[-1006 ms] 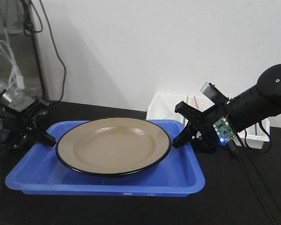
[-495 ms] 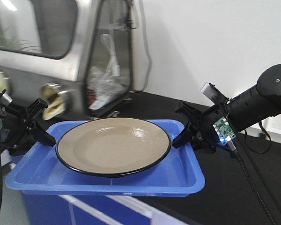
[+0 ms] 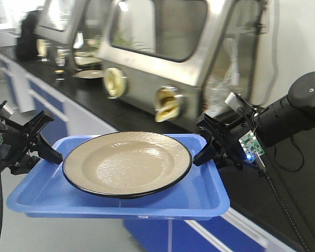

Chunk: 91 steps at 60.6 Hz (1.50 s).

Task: Place disk in tray to left cabinet
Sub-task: 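Hold the tray level with both grippers while the base turns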

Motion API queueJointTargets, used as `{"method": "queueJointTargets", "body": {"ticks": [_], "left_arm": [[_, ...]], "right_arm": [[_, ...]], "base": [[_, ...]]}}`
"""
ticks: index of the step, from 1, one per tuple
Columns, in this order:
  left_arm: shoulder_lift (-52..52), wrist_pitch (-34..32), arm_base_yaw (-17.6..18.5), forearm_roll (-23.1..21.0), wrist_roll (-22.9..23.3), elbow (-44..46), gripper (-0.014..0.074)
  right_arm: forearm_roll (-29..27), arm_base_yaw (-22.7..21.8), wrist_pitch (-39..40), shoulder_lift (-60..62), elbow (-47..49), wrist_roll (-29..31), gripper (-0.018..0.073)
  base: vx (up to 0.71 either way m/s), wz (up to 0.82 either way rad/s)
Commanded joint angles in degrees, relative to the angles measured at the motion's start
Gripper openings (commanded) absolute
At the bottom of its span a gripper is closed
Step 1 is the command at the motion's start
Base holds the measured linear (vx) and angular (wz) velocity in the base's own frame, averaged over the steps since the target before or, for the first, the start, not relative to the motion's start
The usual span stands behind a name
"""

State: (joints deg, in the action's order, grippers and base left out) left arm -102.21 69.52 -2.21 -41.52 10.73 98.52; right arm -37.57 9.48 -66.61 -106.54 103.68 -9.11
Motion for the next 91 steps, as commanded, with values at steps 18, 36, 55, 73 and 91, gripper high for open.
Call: {"method": "queueJointTargets", "body": {"ticks": [18,36,55,73,91], "left_arm": [[3.03,2.34,1.99,-14.18,1.68,2.06,-0.0001],[3.24,2.39,1.99,-14.18,1.68,2.06,-0.0001],[3.24,2.39,1.99,-14.18,1.68,2.06,-0.0001],[3.24,2.39,1.99,-14.18,1.68,2.06,-0.0001],[3.24,2.39,1.99,-14.18,1.68,2.06,-0.0001]], "right_arm": [[-13.52,1.79,1.24,3.19,2.31,0.24,-0.0006],[-13.52,1.79,1.24,3.19,2.31,0.24,-0.0006],[-13.52,1.79,1.24,3.19,2.31,0.24,-0.0006],[-13.52,1.79,1.24,3.19,2.31,0.24,-0.0006],[-13.52,1.85,1.22,3.19,2.31,0.24,-0.0006]], "base": [[0.01,0.74],[0.13,0.62],[0.22,0.47],[0.30,0.31],[0.39,0.13]]}}
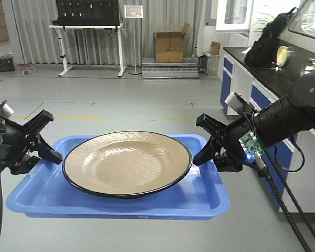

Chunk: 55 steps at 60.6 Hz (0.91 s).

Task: Place disk in tray to left cabinet
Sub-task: 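Hold the tray level with both grippers while the base turns, then hold the tray with both grippers while driving toward the cabinet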

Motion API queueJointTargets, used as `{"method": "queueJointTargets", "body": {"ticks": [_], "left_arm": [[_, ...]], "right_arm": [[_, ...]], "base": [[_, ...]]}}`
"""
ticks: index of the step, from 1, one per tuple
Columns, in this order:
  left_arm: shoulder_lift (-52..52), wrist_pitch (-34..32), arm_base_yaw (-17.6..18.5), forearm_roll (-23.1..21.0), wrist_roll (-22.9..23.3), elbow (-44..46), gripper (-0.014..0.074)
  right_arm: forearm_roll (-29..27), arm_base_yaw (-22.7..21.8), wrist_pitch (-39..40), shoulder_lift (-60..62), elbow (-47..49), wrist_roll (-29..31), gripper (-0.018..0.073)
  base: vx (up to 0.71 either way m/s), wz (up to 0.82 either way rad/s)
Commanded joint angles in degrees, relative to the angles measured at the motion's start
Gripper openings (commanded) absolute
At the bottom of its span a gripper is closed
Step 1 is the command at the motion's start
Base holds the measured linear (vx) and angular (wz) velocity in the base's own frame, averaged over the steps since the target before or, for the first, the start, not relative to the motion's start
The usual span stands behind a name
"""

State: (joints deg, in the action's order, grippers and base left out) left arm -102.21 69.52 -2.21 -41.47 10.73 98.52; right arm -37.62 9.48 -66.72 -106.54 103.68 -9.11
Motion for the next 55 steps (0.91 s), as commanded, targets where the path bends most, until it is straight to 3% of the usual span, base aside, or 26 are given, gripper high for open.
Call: {"method": "queueJointTargets", "body": {"ticks": [1,55], "left_arm": [[3.24,2.39,1.99,-14.23,1.68,2.06,-0.0001],[3.21,2.39,1.99,-14.23,1.68,2.06,-0.0001]], "right_arm": [[-13.47,1.99,1.33,3.19,2.31,0.24,-0.0006],[-13.63,1.98,0.73,3.19,2.31,0.24,-0.0006]], "base": [[0.44,0.10],[0.55,0.04]]}}
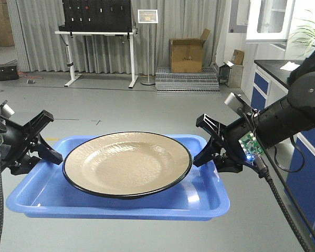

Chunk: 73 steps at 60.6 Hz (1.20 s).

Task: Place disk in tray to left cabinet
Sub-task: 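Hold the tray with both grippers while driving toward the cabinet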

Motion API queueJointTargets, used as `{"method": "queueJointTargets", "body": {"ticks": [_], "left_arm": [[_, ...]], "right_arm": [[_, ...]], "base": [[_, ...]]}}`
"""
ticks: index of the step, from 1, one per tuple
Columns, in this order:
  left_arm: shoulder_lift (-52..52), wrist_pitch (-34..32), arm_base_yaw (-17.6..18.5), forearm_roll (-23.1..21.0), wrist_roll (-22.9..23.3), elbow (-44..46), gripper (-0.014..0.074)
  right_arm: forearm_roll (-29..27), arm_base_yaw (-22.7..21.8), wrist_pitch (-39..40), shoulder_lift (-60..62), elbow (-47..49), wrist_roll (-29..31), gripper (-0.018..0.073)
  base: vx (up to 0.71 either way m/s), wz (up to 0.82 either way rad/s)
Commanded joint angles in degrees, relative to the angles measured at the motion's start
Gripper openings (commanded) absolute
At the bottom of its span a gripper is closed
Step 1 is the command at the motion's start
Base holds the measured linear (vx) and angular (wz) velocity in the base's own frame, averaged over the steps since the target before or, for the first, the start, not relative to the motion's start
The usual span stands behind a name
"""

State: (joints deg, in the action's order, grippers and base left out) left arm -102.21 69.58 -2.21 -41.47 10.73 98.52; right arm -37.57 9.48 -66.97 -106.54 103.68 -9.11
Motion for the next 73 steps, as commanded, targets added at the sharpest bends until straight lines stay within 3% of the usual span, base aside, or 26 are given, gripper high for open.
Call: {"method": "queueJointTargets", "body": {"ticks": [1,73], "left_arm": [[3.21,2.33,1.99,-14.23,1.68,2.06,-0.0001],[3.21,2.24,1.92,-14.23,1.68,2.06,-0.0001]], "right_arm": [[-13.68,1.98,0.98,3.19,2.31,0.24,-0.0006],[-13.65,1.93,0.33,3.19,2.31,0.24,-0.0006]], "base": [[0.60,0.00],[0.64,0.00]]}}
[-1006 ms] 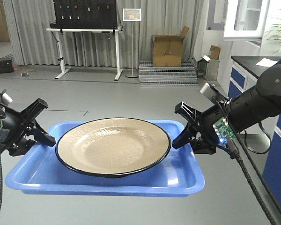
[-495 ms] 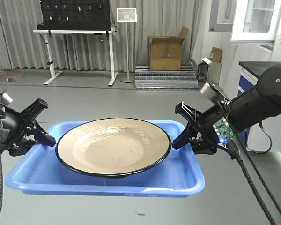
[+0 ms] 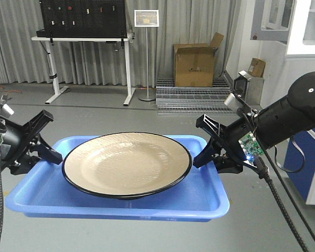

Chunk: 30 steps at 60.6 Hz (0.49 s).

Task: Place disk in tray to left cabinet
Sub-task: 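Hold the tray with both grippers while driving toward the cabinet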

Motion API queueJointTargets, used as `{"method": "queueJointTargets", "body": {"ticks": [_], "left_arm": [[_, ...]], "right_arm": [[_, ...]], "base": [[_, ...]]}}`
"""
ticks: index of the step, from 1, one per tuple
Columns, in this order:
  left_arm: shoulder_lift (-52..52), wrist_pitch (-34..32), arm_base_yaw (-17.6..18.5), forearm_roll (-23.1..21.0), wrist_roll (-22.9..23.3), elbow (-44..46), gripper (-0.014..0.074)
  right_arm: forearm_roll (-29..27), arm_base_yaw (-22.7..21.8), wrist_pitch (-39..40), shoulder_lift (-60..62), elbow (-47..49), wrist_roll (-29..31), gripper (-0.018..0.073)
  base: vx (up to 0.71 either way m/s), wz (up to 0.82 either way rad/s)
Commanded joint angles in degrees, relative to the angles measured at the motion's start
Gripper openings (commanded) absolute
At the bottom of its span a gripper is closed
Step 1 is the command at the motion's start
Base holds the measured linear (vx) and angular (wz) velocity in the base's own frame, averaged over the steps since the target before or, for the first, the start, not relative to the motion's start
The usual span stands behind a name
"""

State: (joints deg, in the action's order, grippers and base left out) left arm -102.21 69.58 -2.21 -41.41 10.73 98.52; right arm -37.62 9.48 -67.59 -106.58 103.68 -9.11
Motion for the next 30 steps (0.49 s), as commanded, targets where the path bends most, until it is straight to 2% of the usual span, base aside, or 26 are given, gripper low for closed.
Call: {"method": "queueJointTargets", "body": {"ticks": [1,30], "left_arm": [[3.21,2.24,1.92,-14.29,1.68,2.06,-0.0001],[3.21,2.31,1.92,-14.27,1.68,2.06,-0.0001]], "right_arm": [[-13.60,1.93,0.96,3.24,2.31,0.24,-0.0006],[-13.69,1.99,0.64,3.24,2.31,0.24,-0.0006]], "base": [[0.70,0.00],[0.69,-0.03]]}}
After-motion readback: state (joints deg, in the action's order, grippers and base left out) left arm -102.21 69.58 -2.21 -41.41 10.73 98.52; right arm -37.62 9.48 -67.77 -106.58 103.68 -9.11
